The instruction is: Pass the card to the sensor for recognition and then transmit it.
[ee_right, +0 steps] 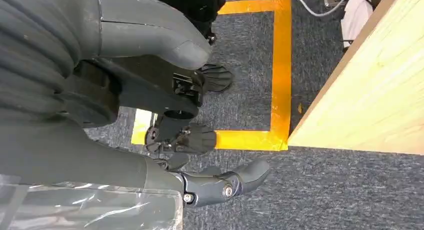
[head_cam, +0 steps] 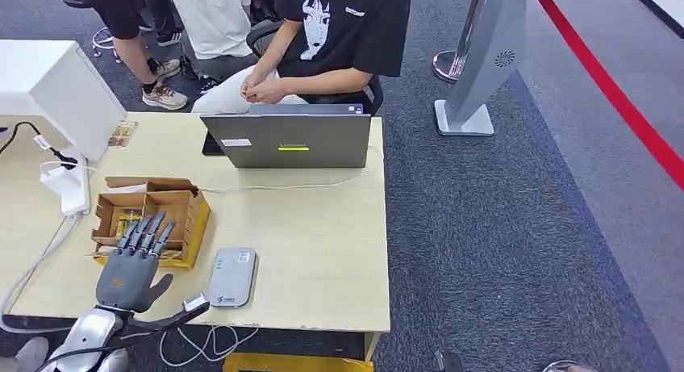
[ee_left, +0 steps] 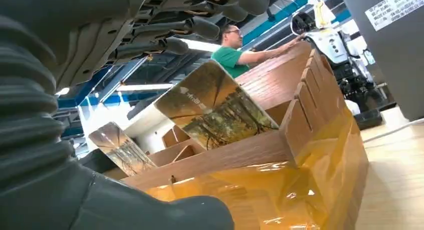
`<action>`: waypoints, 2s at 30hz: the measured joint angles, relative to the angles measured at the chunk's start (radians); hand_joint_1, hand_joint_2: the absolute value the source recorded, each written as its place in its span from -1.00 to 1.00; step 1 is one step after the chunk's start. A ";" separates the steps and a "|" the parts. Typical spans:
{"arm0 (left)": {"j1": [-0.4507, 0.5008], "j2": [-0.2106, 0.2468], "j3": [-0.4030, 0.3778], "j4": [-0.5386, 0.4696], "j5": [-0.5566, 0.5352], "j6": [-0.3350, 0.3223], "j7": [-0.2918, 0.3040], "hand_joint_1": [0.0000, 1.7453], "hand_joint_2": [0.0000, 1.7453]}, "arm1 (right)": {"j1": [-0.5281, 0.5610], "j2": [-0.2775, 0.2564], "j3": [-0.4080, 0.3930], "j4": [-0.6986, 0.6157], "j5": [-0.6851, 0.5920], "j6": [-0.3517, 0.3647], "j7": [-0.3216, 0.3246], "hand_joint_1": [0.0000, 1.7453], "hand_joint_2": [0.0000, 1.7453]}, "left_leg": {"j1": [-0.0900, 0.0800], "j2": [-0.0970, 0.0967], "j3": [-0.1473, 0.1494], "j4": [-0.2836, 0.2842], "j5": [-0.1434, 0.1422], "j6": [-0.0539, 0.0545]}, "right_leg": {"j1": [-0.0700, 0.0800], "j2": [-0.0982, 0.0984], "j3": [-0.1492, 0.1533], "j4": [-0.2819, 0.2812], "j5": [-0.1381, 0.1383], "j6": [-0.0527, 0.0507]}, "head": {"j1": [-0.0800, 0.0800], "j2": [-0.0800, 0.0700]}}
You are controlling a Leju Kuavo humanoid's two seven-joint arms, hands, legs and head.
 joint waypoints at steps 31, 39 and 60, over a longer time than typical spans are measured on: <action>-0.049 -0.040 0.035 -0.028 0.029 0.062 -0.039 1.00 1.00 | -0.001 0.000 -0.023 0.000 0.031 -0.002 0.004 -1.00 1.00 | 0.000 0.000 0.000 0.000 0.000 0.000 | 0.000 0.000 -0.002 0.000 0.000 0.000 | 0.000 0.000; -0.121 -0.041 0.035 -0.096 0.040 0.059 -0.039 1.00 1.00 | -0.003 0.001 -0.024 0.000 0.038 -0.001 0.011 -1.00 1.00 | 0.000 0.000 0.000 0.000 0.001 -0.001 | 0.000 0.000 -0.001 0.000 0.001 -0.001 | 0.000 0.000; -0.236 -0.044 0.031 -0.162 0.065 0.028 -0.040 -1.00 1.00 | -0.008 0.005 -0.024 -0.001 0.048 0.000 0.013 -1.00 1.00 | 0.000 0.001 0.000 0.000 0.001 -0.001 | 0.000 0.000 -0.001 0.000 0.002 -0.001 | 0.000 0.000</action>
